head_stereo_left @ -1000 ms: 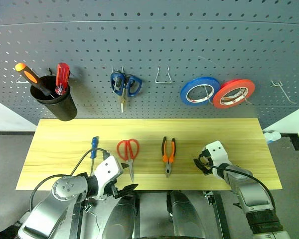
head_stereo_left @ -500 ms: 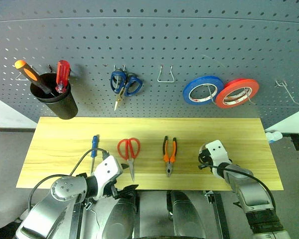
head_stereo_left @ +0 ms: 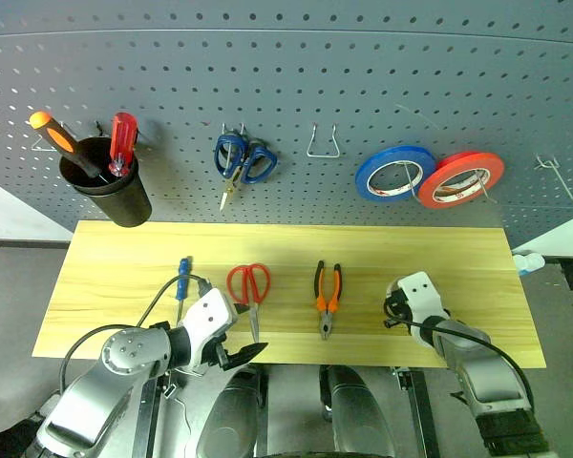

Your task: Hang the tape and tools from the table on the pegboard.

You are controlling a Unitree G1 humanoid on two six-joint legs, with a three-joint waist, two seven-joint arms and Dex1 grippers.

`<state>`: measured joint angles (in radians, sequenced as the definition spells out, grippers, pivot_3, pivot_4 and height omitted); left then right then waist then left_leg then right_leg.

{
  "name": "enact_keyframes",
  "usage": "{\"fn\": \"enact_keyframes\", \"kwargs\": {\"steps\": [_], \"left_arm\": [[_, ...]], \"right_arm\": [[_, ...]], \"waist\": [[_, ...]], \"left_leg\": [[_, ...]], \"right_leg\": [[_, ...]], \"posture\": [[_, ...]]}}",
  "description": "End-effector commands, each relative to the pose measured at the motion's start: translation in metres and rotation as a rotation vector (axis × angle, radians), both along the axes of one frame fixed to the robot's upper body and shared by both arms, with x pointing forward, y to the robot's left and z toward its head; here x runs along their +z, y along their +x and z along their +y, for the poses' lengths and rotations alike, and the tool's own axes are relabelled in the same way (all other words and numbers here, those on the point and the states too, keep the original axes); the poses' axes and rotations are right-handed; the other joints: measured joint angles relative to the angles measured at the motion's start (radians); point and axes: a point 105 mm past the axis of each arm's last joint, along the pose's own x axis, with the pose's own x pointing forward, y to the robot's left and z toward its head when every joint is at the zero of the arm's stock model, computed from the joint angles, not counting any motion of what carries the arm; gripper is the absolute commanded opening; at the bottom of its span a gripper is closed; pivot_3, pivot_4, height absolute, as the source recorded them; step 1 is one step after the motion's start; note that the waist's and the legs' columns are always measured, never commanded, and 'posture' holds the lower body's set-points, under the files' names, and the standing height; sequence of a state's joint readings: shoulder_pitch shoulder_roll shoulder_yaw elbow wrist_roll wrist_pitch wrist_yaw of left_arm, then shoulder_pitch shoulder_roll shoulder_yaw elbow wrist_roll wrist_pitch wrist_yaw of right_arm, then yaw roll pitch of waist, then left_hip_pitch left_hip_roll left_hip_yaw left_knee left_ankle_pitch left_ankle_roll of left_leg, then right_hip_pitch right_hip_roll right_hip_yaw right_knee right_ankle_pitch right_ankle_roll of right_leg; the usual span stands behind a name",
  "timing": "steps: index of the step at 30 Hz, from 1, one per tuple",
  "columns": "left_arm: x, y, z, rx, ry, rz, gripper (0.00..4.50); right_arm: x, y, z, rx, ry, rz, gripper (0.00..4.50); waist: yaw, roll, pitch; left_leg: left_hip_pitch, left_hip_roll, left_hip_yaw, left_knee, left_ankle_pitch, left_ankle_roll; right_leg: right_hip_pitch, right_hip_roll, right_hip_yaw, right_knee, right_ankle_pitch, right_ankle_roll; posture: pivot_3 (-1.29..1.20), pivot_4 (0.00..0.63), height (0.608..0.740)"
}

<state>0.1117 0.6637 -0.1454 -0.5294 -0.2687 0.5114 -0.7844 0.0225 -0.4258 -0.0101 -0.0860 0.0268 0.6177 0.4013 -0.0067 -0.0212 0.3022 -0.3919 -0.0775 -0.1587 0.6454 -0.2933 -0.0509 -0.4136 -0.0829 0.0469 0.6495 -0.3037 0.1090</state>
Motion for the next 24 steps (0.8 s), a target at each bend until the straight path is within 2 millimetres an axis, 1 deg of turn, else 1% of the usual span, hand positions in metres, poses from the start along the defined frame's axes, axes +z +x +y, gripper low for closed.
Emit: {"fn": "enact_keyframes", "kwargs": {"steps": [1, 7, 11, 15, 19, 24], "left_arm": [[0.006, 0.004, -0.004, -0.005, -0.026, -0.043, 3.92], [0.008, 0.014, -0.007, 0.005, -0.045, -0.07, 3.92], [0.008, 0.019, -0.01, -0.005, -0.053, -0.088, 3.92], [0.009, 0.026, -0.013, -0.015, -0.061, -0.106, 3.92], [0.011, 0.033, -0.017, -0.029, -0.073, -0.126, 3.92], [0.014, 0.04, -0.019, -0.039, -0.082, -0.147, 3.92]], "right_arm": [[0.006, -0.01, -0.006, -0.006, -0.01, 0.002, 0.06], [0.015, -0.018, -0.009, -0.006, -0.013, -0.017, 0.06], [0.028, -0.025, -0.012, -0.01, -0.011, -0.057, 0.06], [0.036, -0.029, -0.017, -0.038, -0.011, -0.099, 0.06], [0.039, -0.035, -0.022, -0.076, -0.004, -0.13, 0.06], [0.04, -0.041, -0.022, -0.093, 0.001, -0.146, 0.06]], "waist": [[-0.001, 0.0, 0.0], [-0.005, 0.003, -0.002], [-0.003, 0.004, -0.004], [-0.003, 0.005, -0.01], [-0.004, 0.006, -0.023], [-0.007, 0.007, -0.047]], "left_leg": [[0.0, 0.0, 0.0, 0.0, 0.0, 0.0], [0.0, 0.0, 0.001, 0.0, 0.001, -0.001], [0.0, 0.0, 0.001, 0.001, 0.002, -0.003], [0.0, 0.0, 0.001, 0.002, 0.002, -0.004], [0.0, 0.0, 0.001, 0.002, 0.003, -0.005], [0.0, 0.0, 0.002, 0.002, 0.003, -0.005]], "right_leg": [[0.0, 0.0, 0.0, 0.0, 0.0, 0.0], [-0.001, 0.0, 0.0, 0.001, 0.0, 0.0], [-0.002, 0.001, -0.001, 0.003, 0.0, 0.001], [-0.001, 0.001, -0.001, 0.003, 0.001, 0.001], [-0.002, 0.001, -0.001, 0.004, 0.001, 0.001], [-0.002, 0.001, -0.001, 0.006, 0.001, 0.001]], "posture": [[0.04, 0.283, 0.723], [0.03, 0.254, 0.723], [0.01, 0.23, 0.723], [0.0, 0.211, 0.723], [-0.01, 0.188, 0.723], [-0.01, 0.175, 0.723]]}}
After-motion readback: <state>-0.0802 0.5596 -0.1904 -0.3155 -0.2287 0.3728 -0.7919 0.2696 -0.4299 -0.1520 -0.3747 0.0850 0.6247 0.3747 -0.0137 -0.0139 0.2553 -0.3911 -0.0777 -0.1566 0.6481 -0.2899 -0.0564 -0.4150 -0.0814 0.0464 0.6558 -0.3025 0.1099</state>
